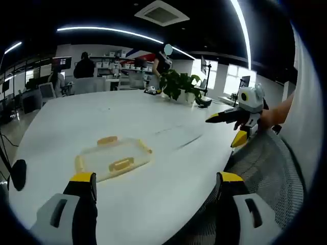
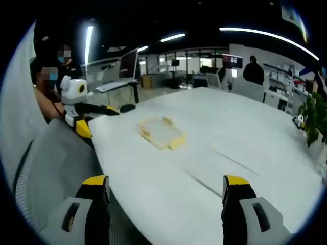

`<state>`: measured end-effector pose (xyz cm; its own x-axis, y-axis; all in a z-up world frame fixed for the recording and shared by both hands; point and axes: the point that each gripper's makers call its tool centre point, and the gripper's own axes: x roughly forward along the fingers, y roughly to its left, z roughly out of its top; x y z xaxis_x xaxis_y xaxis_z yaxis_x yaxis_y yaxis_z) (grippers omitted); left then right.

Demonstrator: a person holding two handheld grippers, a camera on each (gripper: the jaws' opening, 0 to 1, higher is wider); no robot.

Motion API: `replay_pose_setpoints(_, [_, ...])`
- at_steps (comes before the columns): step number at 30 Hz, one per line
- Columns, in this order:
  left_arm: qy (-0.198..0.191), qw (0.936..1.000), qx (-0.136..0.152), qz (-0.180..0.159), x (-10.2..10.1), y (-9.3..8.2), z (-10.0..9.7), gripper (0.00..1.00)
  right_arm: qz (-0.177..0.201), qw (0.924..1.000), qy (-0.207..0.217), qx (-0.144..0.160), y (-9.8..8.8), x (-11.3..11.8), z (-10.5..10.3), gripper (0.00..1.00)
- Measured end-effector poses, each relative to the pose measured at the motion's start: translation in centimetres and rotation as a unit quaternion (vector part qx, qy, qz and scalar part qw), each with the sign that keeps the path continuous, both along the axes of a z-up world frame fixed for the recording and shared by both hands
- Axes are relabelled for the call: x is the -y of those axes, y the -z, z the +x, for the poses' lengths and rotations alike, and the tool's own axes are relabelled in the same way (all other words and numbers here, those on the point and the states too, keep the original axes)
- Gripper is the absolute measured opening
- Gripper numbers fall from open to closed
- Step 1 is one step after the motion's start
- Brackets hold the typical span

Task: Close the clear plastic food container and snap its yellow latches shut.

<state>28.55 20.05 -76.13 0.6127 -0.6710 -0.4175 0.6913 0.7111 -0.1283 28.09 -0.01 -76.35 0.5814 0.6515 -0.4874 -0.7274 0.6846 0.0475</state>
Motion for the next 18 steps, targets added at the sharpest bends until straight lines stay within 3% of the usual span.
replay_pose_setpoints(18, [0.002, 1.0, 0.001, 0.002, 0.09, -0.06, -0.08, 0.98, -0.002, 1.0, 0.0, 0.001, -0.01, 0.07, -0.01, 0.92])
